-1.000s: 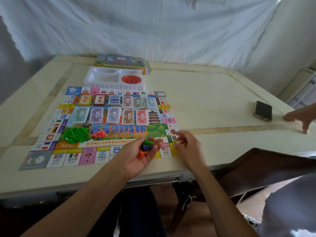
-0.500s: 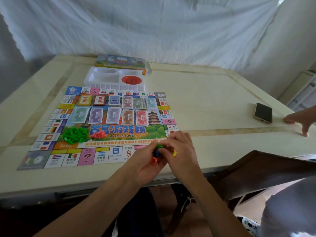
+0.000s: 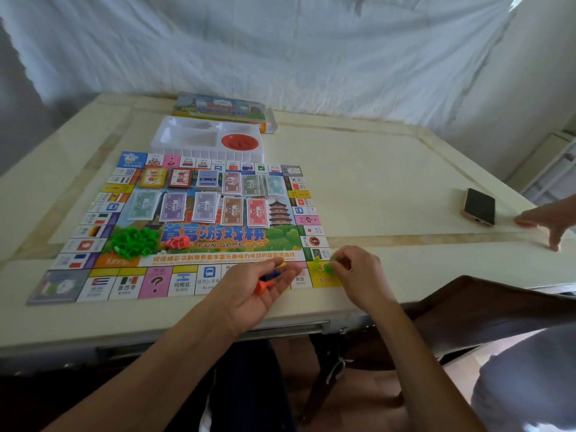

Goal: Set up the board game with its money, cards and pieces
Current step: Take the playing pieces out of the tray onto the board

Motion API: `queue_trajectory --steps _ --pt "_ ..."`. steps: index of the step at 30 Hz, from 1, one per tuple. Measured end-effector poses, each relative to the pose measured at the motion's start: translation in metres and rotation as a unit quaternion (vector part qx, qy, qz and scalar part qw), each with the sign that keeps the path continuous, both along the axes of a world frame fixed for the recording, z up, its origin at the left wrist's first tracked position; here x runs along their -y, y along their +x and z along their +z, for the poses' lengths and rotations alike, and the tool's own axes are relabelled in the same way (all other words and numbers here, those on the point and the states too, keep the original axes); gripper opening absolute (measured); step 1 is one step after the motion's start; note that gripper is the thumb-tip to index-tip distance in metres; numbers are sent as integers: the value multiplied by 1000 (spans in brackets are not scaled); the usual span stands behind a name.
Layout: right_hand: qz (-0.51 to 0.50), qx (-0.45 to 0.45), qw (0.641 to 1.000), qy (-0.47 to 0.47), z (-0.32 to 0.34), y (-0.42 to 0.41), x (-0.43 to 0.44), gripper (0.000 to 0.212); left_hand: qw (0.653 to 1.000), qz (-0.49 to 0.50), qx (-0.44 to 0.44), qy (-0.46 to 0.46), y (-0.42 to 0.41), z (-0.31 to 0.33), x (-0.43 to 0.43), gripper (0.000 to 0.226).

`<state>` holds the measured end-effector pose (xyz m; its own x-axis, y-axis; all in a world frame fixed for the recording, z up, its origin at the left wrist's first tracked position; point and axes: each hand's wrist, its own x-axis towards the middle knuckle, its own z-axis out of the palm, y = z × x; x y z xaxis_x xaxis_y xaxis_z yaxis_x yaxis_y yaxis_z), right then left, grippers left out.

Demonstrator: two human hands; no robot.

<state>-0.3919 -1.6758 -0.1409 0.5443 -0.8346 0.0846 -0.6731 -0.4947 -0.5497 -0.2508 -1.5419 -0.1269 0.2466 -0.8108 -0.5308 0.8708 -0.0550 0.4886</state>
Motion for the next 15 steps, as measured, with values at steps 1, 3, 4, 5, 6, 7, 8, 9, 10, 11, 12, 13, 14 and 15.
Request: queue_trajectory --steps 1,3,4,5,6,7,8,9,10,11,12,13,14,15 --pt "5 2 1000 -1 -1 1 0 7 1000 2 -1 0 1 -2 0 22" --pt "13 4 1000 -3 -2 3 0 8 1000 2 -6 -5 1 -4 0 23" --pt "14 4 1000 -3 -3 3 0 8 1000 0 -9 -8 1 -4 1 24" --pt "15 5 1000 -2 -4 4 0 8 1000 -2 -11 -10 2 -4 1 25" --pt "13 7 1000 0 -5 3 1 9 1000 -5 -14 -14 1 -4 1 26" --pt "10 11 1000 4 -5 3 1 11 1000 -7 -18 -18 1 -3 1 26" --pt "5 13 1000 8 -6 2 1 17 999 -10 -22 -21 0 -1 0 27" --pt "-3 17 1000 8 -5 2 0 23 999 -15 -26 -23 0 0 0 27" --pt "-11 27 1000 1 -4 1 -2 28 999 -19 -28 -23 -1 1 0 28" --pt "-20 47 999 -15 -2 0 -5 30 999 -24 -27 -22 -1 2 0 28" --pt "-26 75 996 -35 2 0 -9 30 999 -30 -26 -20 -2 2 0 29" --pt "-24 103 993 -56 6 0 -15 27 999 -37 -23 -21 -3 2 0 29" --pt "-11 123 990 -68 11 2 -21 24 998 -45 -22 -24 -5 3 0 30" --pt "11 129 989 -70 16 4 -29 21 998 -54 -20 -30 -6 3 0 32"
